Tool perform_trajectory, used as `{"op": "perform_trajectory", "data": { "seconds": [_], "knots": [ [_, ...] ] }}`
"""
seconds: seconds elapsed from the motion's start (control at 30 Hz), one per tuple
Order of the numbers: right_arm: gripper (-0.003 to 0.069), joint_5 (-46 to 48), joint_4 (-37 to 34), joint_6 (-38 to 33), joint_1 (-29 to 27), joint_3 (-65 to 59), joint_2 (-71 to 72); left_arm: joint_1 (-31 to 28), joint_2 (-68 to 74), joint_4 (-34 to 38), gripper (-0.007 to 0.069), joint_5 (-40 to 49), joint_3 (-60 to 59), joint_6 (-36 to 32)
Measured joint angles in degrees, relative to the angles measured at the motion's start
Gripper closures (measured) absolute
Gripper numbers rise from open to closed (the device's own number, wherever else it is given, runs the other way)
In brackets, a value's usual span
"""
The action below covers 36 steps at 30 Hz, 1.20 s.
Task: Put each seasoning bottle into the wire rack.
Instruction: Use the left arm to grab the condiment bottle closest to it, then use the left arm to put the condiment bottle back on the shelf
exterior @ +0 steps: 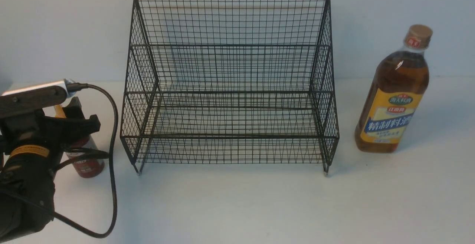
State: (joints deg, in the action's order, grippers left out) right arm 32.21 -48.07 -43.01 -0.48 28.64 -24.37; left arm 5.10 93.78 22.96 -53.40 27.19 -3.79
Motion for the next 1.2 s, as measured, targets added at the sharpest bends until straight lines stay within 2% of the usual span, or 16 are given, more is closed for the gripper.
{"op": "perform_trajectory", "data": {
  "seconds": [0.17, 0.23, 0.3, 0.33, 0.4, 0.57, 0.77, 0.9, 1.2],
  "knots": [
    [0.0673, 0.0, 0.0, -0.18, 0.0, 0.0, 0.0, 0.0, 2.21, 0.04, 0.0136, -0.23, 0.99, -0.75],
    [0.0673, 0.0, 0.0, -0.18, 0.0, 0.0, 0.0, 0.0, 2.78, 0.04, 0.016, -0.24, 1.15, -1.95],
    [0.0673, 0.0, 0.0, -0.25, 0.0, 0.0, 0.0, 0.0, 3.01, 0.04, 0.0236, 0.16, 1.29, -3.16],
    [0.0673, 0.0, 0.0, -0.25, 0.0, 0.0, 0.0, 0.0, 3.01, 0.04, 0.0246, 0.17, 1.34, -3.3],
    [0.0673, 0.0, 0.0, -0.76, 0.0, 0.0, 0.0, 0.0, 3.01, -0.02, 0.0371, 0.46, 1.34, -4.75],
    [0.0673, 0.0, 0.0, -1.1, 0.0, 0.0, 0.0, 0.0, 1.64, -2.3, 0.0364, 3.24, 1.39, -6.88],
    [0.0673, 0.0, 0.0, -1.17, 0.0, 0.0, 0.0, 0.0, -3.7, -8.84, 0.0364, 10.52, 1.22, -7.33],
    [0.0673, 0.0, 0.0, -1.24, 0.0, 0.0, 0.0, 0.0, -9.18, -9.68, 0.0364, 13.23, 1.1, -7.33],
    [0.0673, 0.0, 0.0, -1.24, 0.0, 0.0, 0.0, 0.0, -27.97, -14.83, 0.0364, 25.6, 2.59, -7.28]
  ]
}}
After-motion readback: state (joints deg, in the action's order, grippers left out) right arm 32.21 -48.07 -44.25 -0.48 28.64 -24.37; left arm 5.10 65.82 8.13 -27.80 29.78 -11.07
